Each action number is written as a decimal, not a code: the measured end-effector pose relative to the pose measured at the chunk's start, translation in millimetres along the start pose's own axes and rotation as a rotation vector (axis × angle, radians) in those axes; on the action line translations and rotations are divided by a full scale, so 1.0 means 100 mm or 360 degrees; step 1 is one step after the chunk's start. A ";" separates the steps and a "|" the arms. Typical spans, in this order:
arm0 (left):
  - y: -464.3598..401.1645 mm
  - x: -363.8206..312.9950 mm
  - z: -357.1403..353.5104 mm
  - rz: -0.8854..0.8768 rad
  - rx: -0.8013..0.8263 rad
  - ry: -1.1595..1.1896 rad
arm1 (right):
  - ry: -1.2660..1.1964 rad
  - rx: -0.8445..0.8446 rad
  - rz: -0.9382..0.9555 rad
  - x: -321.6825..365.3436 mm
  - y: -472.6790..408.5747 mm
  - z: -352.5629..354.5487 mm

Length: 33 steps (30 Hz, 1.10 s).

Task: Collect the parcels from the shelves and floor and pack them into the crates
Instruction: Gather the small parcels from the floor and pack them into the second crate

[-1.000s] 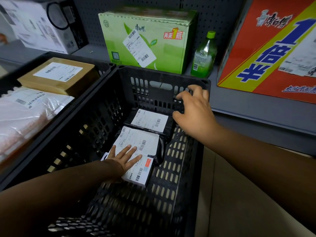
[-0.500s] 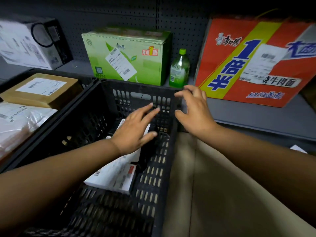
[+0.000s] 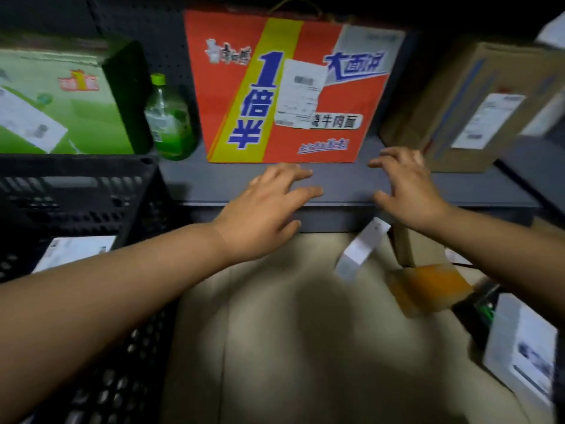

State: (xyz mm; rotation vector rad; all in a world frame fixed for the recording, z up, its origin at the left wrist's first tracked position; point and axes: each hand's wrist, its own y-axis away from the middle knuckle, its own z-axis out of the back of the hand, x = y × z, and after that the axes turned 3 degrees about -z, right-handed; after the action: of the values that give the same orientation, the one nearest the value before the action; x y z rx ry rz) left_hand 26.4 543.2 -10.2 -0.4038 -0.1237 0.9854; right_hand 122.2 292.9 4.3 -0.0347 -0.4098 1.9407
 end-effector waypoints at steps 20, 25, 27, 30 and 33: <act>-0.42 -0.31 -1.47 0.0340 0.0513 0.0118 | 0.0451 0.0705 0.0320 -1.20 0.17 -1.62; -0.26 -0.20 -1.49 0.0405 0.0597 0.0125 | 0.0610 0.0779 0.0435 -1.20 0.04 -1.75; -0.20 -0.17 -1.49 0.0463 0.0634 0.0146 | 0.0597 0.0775 0.0513 -1.16 0.04 -1.75; -0.14 -0.13 -1.48 0.0591 0.0695 0.0180 | 0.0591 0.0694 0.0656 -1.03 0.07 -1.71; -0.12 -0.08 -1.41 0.0680 0.0679 0.0226 | 0.0491 0.0608 0.0773 -0.77 0.13 -1.58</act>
State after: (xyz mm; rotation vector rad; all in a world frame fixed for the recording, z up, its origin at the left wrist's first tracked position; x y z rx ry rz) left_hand 71.0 491.7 -134.9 -0.1042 0.3104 1.3622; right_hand 175.6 261.1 -161.0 -0.1978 0.1991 2.4126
